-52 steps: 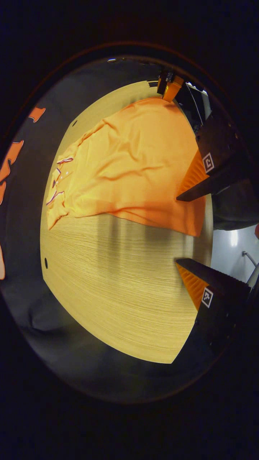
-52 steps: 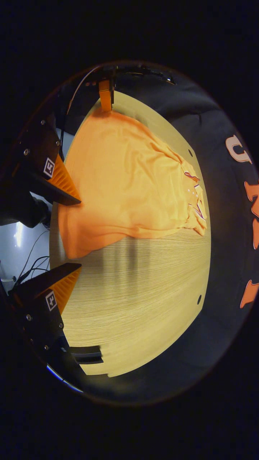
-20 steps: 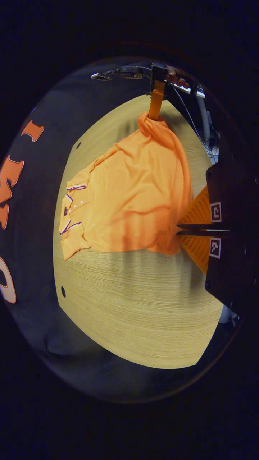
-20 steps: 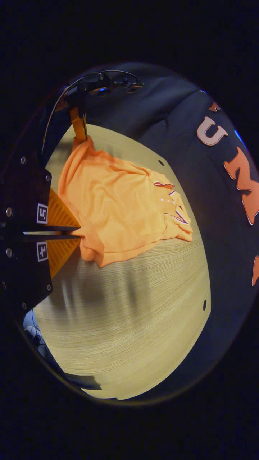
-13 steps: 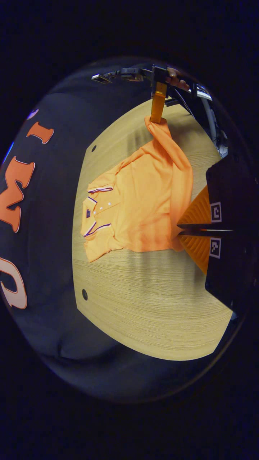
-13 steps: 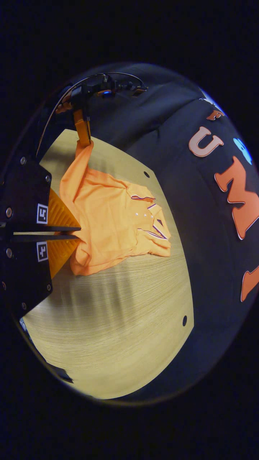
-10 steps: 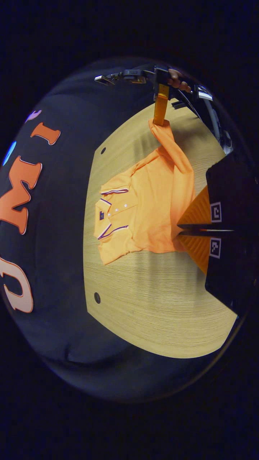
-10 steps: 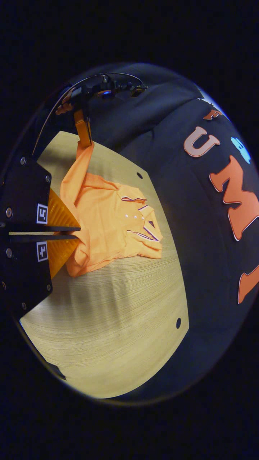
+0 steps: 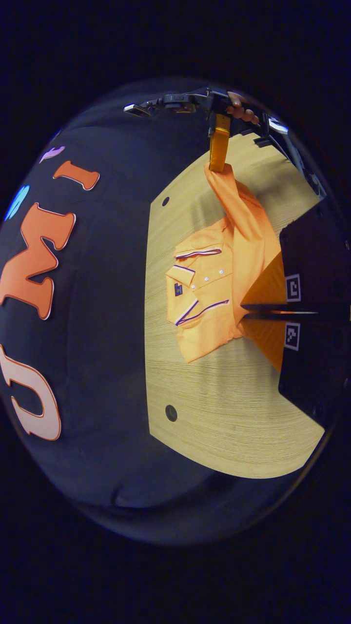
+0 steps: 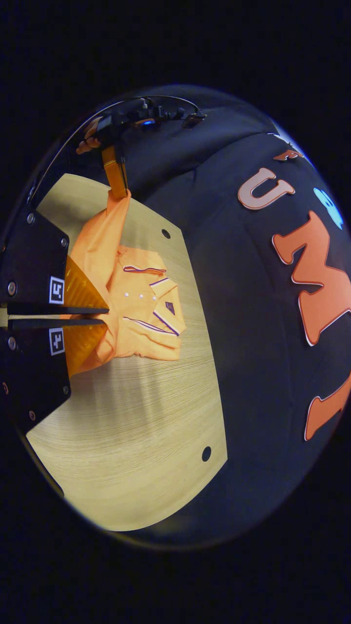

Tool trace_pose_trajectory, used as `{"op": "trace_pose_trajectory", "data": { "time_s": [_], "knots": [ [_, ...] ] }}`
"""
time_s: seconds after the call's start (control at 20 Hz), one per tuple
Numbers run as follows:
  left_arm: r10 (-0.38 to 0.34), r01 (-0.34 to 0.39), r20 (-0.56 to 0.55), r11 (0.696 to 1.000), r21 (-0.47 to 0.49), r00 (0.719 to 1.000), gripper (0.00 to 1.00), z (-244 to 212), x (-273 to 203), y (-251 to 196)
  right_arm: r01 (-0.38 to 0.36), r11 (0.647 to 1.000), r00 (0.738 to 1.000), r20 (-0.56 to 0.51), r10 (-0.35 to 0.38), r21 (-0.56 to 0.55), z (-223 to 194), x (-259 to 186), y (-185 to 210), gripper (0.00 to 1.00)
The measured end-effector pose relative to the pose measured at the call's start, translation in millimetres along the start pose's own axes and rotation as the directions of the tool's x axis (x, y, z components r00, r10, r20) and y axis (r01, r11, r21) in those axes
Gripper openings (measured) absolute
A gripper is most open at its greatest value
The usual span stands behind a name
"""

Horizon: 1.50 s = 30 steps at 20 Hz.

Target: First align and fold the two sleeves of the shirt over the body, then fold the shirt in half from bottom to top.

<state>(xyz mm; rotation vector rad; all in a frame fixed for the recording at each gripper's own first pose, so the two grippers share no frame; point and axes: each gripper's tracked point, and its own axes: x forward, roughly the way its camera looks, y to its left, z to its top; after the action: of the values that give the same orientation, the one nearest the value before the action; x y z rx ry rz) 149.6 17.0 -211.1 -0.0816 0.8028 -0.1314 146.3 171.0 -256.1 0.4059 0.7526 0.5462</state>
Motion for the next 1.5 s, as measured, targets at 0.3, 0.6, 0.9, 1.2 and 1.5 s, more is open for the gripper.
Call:
{"op": "trace_pose_trajectory", "data": {
  "time_s": [0.3, 0.6, 0.9, 1.2, 1.5],
  "knots": [
    [0.004, -0.004, 0.03, 1.0, 0.005, 1.0, 0.01, 56.3, 47.8, 26.8, 0.028, 0.998, 0.999, -0.02, -0.029, -0.049, 47.1, 58.1, 0.2, 0.04],
    [0.017, -0.017, 0.011, 0.999, 0.032, 1.0, 0.01, 92.1, 115.9, 59.4, 0.069, 0.997, 0.996, -0.055, -0.07, -0.024, 74.9, 123.6, -11.2, 0.04],
    [0.03, -0.029, -0.018, 0.999, 0.019, 0.999, 0.01, 106.8, 177.3, 80.7, 0.159, 0.987, 0.984, -0.074, -0.161, -0.037, 104.2, 172.5, -33.6, 0.04],
    [0.042, -0.042, -0.036, 0.999, -0.003, 0.998, 0.17, 108.0, 198.4, 83.2, 0.208, 0.978, 0.978, -0.021, -0.208, 0.031, 144.8, 194.7, -42.3, 0.03],
    [0.111, -0.112, 0.066, 0.994, 0.009, 0.992, 0.99, 134.9, 148.4, 88.2, 0.245, 0.969, 0.965, 0.104, -0.239, -0.04, 164.7, 146.6, -34.8, 0.62]
  ]
}}
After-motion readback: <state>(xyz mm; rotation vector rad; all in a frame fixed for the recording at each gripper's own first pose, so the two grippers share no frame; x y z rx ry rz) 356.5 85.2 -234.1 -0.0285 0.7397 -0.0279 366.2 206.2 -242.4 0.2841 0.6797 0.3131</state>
